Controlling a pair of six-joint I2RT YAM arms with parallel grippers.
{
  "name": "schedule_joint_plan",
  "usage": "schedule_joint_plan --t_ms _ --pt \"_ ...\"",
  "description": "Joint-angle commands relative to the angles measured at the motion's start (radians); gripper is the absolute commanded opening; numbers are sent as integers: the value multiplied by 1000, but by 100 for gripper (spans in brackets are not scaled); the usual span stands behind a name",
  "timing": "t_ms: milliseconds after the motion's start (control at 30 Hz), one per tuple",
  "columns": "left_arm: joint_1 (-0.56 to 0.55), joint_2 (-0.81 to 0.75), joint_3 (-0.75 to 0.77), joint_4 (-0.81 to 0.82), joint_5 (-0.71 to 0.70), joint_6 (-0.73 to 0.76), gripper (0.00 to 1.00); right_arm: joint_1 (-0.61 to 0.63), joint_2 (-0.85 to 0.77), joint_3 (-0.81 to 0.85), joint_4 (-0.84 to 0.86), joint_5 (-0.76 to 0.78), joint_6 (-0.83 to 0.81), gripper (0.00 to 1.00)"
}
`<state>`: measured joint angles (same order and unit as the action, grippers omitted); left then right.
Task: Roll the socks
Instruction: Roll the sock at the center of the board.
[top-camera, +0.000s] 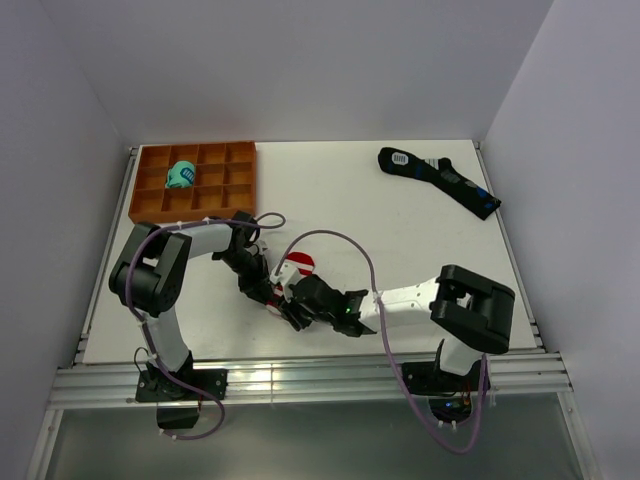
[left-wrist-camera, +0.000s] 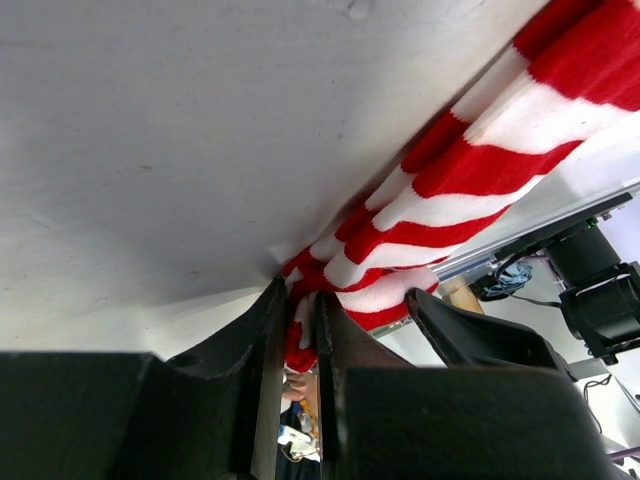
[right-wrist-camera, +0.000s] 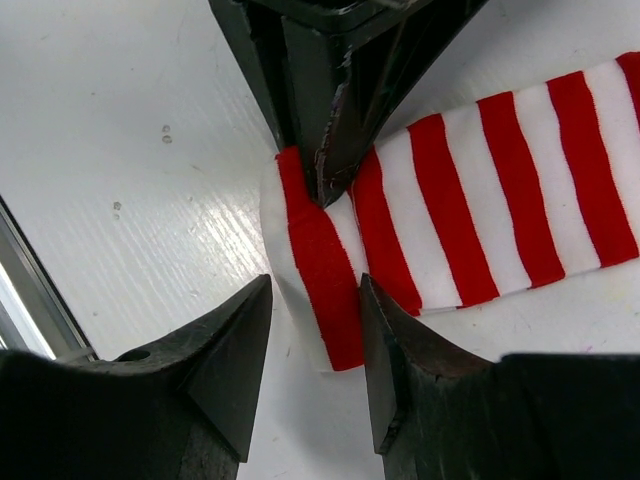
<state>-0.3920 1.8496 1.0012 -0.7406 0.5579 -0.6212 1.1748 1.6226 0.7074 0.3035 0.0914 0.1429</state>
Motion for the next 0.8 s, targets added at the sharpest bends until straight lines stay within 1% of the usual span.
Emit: schedule_joint_plan --t_ms 0,167,533,700,767 --pt "5 33 0 6 -102 43 3 26 6 37 -4 54 -26 48" --pt "7 42 2 6 -98 48 3 49 29 44 -10 103 -31 49" --pt "21 56 5 3 -82 63 3 54 97 55 9 129 -45 49" --pt "27 54 1 3 -78 66 3 52 103 43 28 128 -14 47" --pt "31 51 1 7 -73 64 3 36 99 30 37 87 6 45"
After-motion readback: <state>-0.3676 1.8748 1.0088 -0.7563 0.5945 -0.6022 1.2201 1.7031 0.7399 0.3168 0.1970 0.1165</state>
